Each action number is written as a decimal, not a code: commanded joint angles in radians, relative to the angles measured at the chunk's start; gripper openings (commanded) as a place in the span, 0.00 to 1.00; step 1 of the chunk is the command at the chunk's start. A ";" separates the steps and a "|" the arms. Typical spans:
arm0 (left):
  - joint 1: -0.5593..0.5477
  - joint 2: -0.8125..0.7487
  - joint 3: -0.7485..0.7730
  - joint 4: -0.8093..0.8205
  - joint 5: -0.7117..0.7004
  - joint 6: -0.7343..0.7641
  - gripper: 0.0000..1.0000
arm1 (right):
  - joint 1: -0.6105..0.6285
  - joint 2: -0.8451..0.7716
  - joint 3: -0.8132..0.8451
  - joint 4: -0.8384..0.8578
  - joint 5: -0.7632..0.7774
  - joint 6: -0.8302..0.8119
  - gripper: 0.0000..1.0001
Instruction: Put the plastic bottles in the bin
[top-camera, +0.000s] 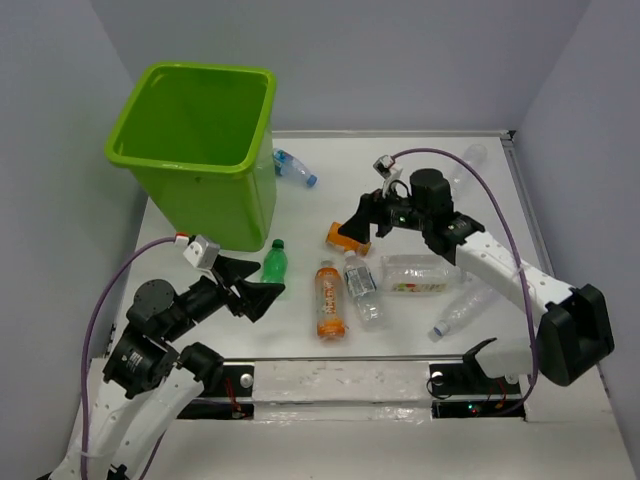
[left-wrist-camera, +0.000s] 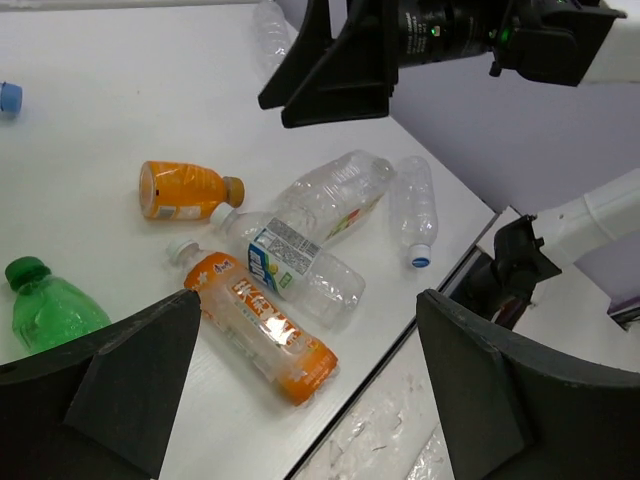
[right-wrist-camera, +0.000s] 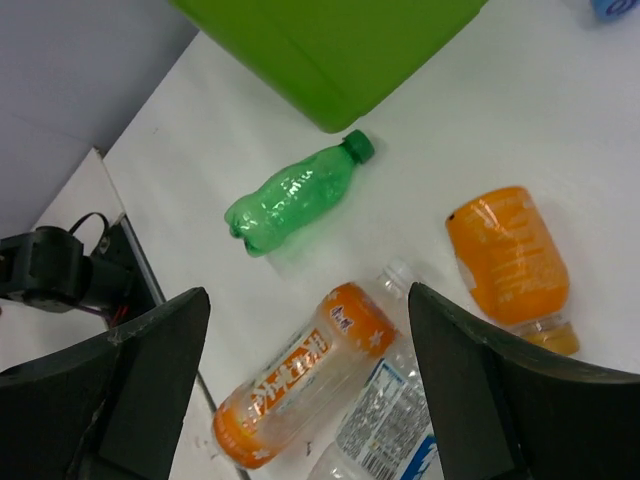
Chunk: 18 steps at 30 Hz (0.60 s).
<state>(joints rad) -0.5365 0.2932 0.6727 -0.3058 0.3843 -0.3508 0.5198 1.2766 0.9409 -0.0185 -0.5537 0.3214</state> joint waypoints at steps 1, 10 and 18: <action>-0.002 -0.046 0.016 0.005 -0.001 -0.025 0.99 | 0.009 0.124 0.163 -0.015 -0.032 -0.165 0.89; -0.002 -0.133 -0.008 0.074 -0.131 -0.070 0.99 | 0.009 0.441 0.441 -0.040 0.015 -0.386 0.97; 0.000 -0.126 -0.051 0.112 -0.230 -0.065 0.99 | 0.000 0.805 0.848 -0.046 0.089 -0.424 1.00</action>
<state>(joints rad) -0.5365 0.1619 0.6296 -0.2527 0.2405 -0.4076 0.5194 1.9633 1.5906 -0.0757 -0.4976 -0.0574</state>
